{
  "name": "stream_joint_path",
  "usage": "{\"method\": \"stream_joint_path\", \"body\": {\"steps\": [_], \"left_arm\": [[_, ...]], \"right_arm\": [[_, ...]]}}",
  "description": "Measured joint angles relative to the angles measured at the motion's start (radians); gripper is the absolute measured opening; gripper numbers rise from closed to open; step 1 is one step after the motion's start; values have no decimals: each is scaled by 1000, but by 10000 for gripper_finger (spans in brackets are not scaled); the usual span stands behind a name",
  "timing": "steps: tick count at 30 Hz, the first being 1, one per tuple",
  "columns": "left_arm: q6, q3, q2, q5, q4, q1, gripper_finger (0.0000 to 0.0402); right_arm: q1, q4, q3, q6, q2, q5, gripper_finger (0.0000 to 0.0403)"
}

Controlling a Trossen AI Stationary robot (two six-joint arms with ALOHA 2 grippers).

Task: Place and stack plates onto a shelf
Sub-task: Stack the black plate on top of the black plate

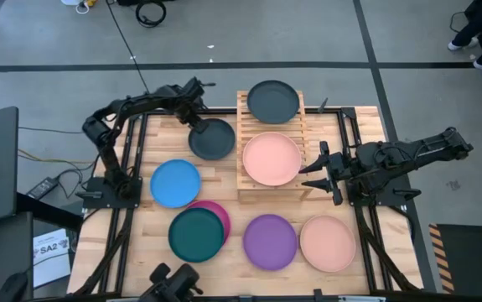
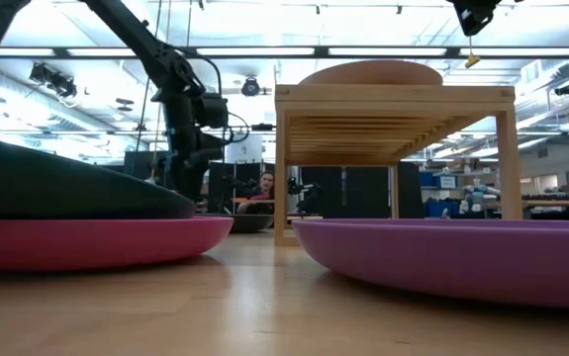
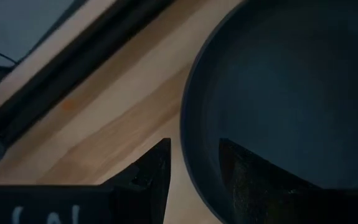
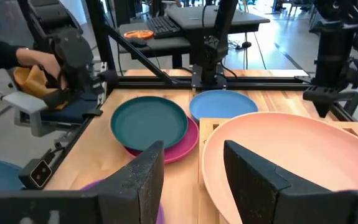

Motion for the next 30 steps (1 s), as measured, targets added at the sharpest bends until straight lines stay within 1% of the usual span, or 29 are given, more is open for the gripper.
{"method": "stream_joint_path", "body": {"steps": [10, 15, 25, 30], "left_arm": [[-2, 0, 65, 2, 11, 2, 142], [-26, 0, 93, 12, 24, 11, 142], [-26, 0, 101, 18, 26, 18, 141], [-26, 0, 101, 19, 25, 18, 121]], "right_arm": [[0, 0, 0, 0, 0, 0, 171], [0, 0, 0, 15, 0, 0, 171], [0, 0, 0, 16, 0, 0, 171], [0, 1, 0, 16, 0, 0, 171]]}}
